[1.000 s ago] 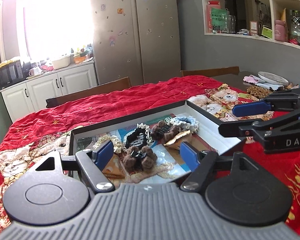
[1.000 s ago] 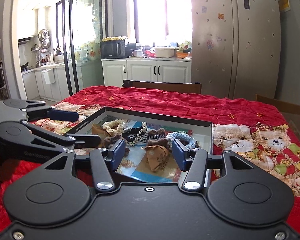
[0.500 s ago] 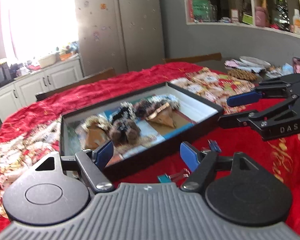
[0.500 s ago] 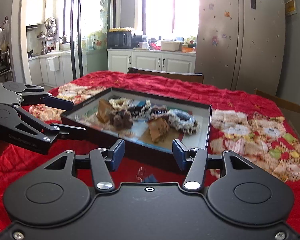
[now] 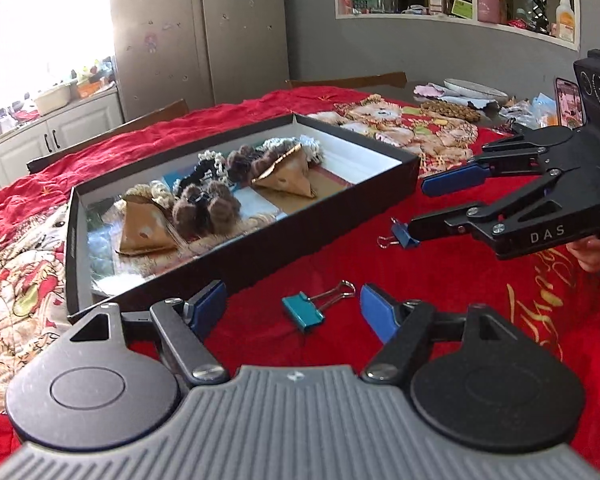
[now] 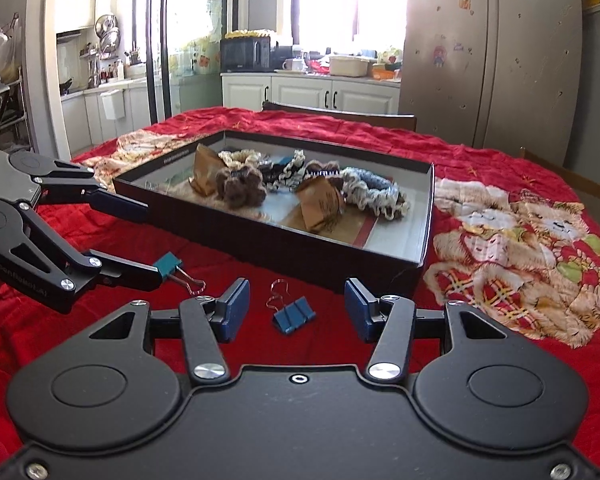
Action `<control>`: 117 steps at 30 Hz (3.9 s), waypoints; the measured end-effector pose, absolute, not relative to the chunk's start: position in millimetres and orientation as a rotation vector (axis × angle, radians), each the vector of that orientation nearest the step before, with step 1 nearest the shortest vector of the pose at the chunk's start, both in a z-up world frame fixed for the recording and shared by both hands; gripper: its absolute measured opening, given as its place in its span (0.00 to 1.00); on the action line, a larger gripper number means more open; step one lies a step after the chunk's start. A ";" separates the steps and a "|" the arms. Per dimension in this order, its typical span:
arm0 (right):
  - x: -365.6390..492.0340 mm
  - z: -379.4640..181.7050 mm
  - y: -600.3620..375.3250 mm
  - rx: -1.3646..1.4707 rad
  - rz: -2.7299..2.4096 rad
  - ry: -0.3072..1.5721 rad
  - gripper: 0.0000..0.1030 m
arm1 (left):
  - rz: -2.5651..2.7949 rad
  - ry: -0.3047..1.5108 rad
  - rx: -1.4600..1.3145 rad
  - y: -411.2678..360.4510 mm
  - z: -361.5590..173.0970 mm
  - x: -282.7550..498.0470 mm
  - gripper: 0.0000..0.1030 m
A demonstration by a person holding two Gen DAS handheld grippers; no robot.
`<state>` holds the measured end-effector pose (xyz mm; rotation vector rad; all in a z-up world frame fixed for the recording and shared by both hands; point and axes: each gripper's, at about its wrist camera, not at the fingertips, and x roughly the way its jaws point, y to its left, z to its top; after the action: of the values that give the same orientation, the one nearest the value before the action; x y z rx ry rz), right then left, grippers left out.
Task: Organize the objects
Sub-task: 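Withdraw both grippers from the box toward the binder clips on the bedspread, then grasp the teal binder clip with the left gripper while the right gripper grasps the blue binder clip, then lift both binder clips and carry them over the black box, then lower the teal and blue binder clips down into the black box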
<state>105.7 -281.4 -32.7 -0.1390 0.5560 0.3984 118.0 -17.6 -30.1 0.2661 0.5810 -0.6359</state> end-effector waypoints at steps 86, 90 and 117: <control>110.0 -10.2 -266.0 -0.135 0.499 0.513 0.25 | -0.638 0.537 0.118 2.6 3.7 134.0 0.30; 113.0 4.1 -261.7 -0.156 0.486 0.472 0.25 | -0.600 0.520 0.111 4.8 15.9 141.6 0.30; 225.2 20.0 -223.5 -0.152 0.321 0.426 0.26 | -0.370 0.482 0.071 -26.1 29.5 235.7 0.30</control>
<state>225.2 -223.5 20.0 -0.1521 0.4262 0.3209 235.7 -26.1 29.5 0.0714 0.4820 -0.3695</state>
